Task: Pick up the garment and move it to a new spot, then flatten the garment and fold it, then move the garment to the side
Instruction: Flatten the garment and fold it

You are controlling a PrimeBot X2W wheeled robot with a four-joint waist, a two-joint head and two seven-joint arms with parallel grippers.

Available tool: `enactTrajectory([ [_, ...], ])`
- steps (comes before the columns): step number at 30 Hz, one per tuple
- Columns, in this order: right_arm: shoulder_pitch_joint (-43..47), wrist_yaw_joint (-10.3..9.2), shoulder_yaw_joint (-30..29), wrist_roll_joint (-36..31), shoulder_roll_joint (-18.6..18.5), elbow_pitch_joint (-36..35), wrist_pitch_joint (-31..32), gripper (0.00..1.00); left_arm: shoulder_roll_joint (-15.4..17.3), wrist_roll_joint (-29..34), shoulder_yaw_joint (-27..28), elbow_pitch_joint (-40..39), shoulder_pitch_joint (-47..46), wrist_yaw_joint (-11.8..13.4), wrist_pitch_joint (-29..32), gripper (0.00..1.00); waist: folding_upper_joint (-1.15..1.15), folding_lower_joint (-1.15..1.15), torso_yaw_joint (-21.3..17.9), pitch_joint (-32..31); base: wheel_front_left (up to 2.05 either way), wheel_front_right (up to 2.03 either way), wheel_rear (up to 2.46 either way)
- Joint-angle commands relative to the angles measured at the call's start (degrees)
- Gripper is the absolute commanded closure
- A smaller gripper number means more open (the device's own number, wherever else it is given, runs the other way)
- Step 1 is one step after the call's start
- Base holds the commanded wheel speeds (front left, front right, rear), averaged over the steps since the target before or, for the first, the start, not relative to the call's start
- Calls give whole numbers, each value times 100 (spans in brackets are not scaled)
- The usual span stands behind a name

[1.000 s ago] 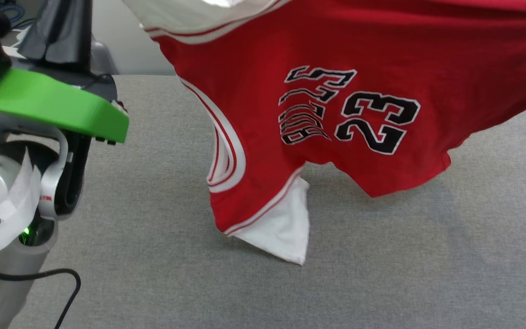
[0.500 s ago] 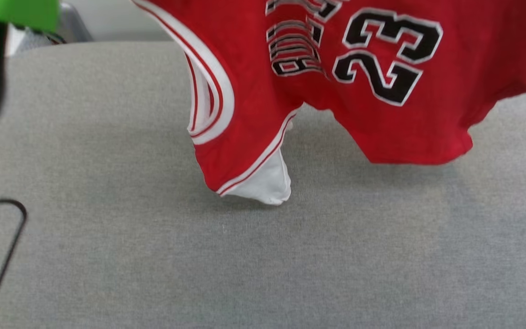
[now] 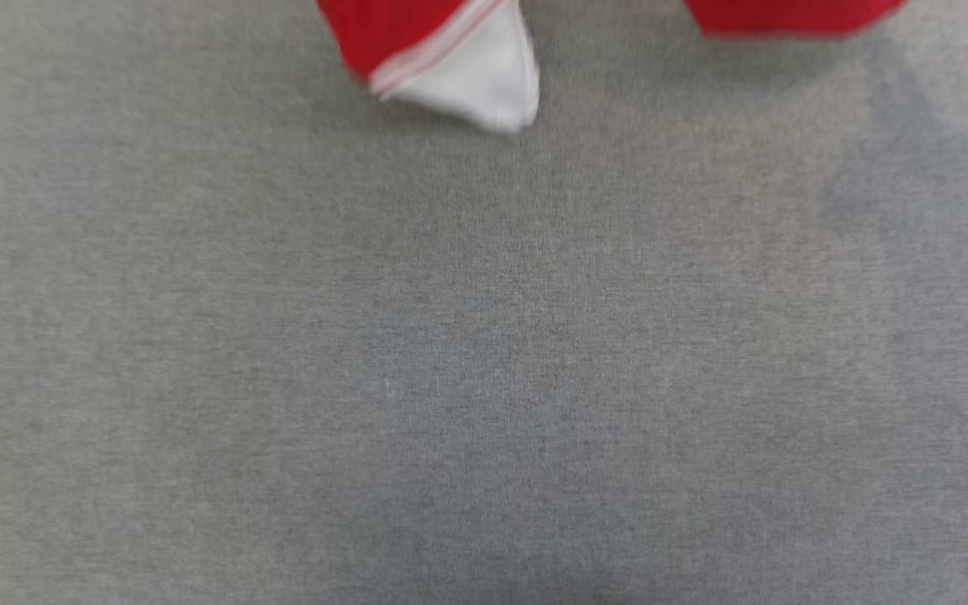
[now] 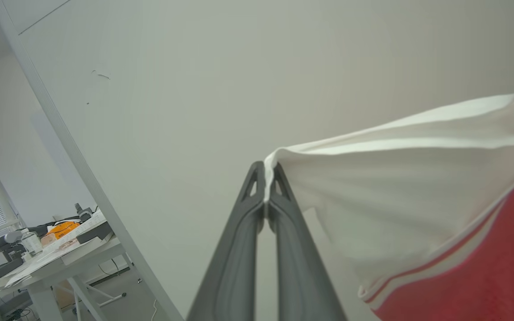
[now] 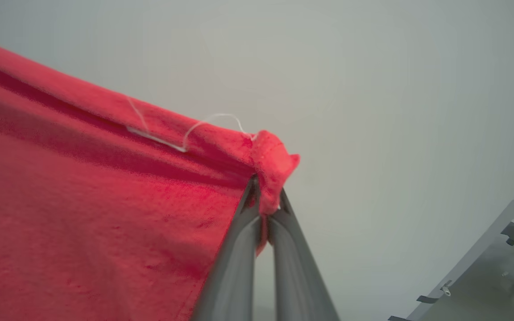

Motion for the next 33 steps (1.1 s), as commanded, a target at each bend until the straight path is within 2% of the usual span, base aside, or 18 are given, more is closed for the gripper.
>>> enactTrajectory([
  [1,-308,-12,71,-156,-22,306,-182,100,11,157,9,357,-446,-53,-30,100,0,-1,-101,719,0,0,0],
  [5,-1053,-12,210,-414,185,1042,-712,100,-207,416,-133,1244,-1375,-237,-210,100,0,-1,-167,985,0,0,0],
  [9,-1730,-12,313,-815,410,1763,-1268,100,-479,733,-268,2095,-2294,-304,-626,100,0,-1,-200,1213,0,0,0],
  [13,-2355,-12,301,-1254,642,2479,-1852,100,-744,1031,-417,3010,-3018,-332,-1314,100,0,-1,-178,1417,0,0,0],
  [16,-2639,-12,260,-1494,797,2937,-2252,100,-899,1105,-485,3560,-3187,-344,-1807,100,0,-1,-129,1520,0,0,0],
  [20,-2691,-12,261,-1697,1026,3415,-2796,100,-1098,983,-506,4156,-2869,-374,-2368,100,0,-1,-61,1568,0,0,0],
  [24,-2404,-12,473,-1779,1171,3717,-3379,100,-1430,522,-283,4464,-2158,-414,-2726,100,0,-1,49,1494,0,0,0],
  [29,-1759,-12,766,-1617,1239,3832,-3717,100,-1709,305,-232,4346,-1070,-484,-2851,100,0,-1,183,1251,0,0,0],
  [33,-1082,-12,1042,-1354,1234,3752,-3801,100,-1828,199,-47,3777,-7,-464,-2858,100,0,-1,261,939,0,0,0],
])
